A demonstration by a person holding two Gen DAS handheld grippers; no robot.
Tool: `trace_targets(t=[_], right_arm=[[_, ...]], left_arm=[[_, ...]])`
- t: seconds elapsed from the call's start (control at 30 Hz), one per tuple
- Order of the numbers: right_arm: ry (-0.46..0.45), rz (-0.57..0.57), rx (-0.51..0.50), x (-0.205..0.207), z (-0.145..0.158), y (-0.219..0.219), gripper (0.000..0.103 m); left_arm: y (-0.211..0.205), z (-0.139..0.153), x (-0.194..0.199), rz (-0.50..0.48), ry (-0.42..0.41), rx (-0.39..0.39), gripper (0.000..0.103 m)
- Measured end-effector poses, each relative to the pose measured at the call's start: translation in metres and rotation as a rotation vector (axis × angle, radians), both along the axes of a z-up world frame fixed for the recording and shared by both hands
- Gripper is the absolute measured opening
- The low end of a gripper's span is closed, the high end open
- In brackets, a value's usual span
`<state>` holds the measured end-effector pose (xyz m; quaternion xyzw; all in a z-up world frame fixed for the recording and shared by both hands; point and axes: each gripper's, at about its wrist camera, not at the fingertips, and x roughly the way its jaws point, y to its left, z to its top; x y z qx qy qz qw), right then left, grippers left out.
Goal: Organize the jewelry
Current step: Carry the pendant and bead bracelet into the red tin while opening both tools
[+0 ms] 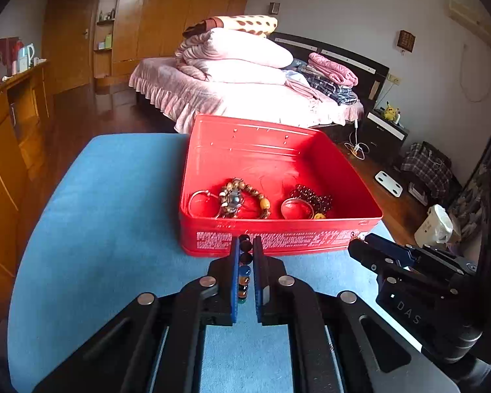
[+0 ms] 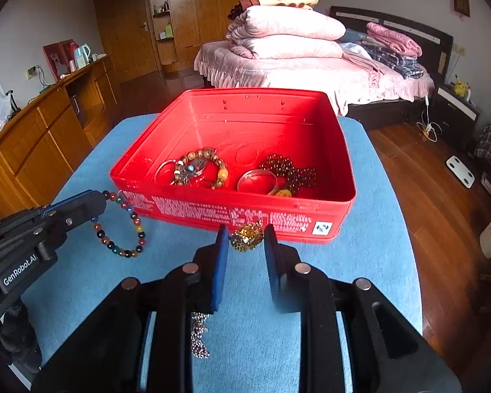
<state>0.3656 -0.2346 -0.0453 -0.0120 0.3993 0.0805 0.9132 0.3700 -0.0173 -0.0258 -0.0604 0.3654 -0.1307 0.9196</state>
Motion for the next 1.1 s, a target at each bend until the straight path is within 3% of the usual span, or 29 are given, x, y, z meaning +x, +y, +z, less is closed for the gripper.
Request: trace_targets(t=[0.47, 0.77, 1.1], right_arm=[[-0.087, 0.001, -0.016, 0.055, 0.047, 0.002, 0.021], [0.004, -0.015, -0.01, 0.108, 0.016, -0.003, 0.021], [0.065, -0.036, 0.005, 0.13, -0.012, -0.006, 0.023]], left_arm=[[-0.014, 0.057, 0.054, 0.002, -0.127, -0.04, 0.008], [-0.032, 0.014, 0.123, 0.015, -0.01, 0.07, 0.008], [-0.04, -0.027, 0.14, 0.015, 0.06, 0.113, 0.008]])
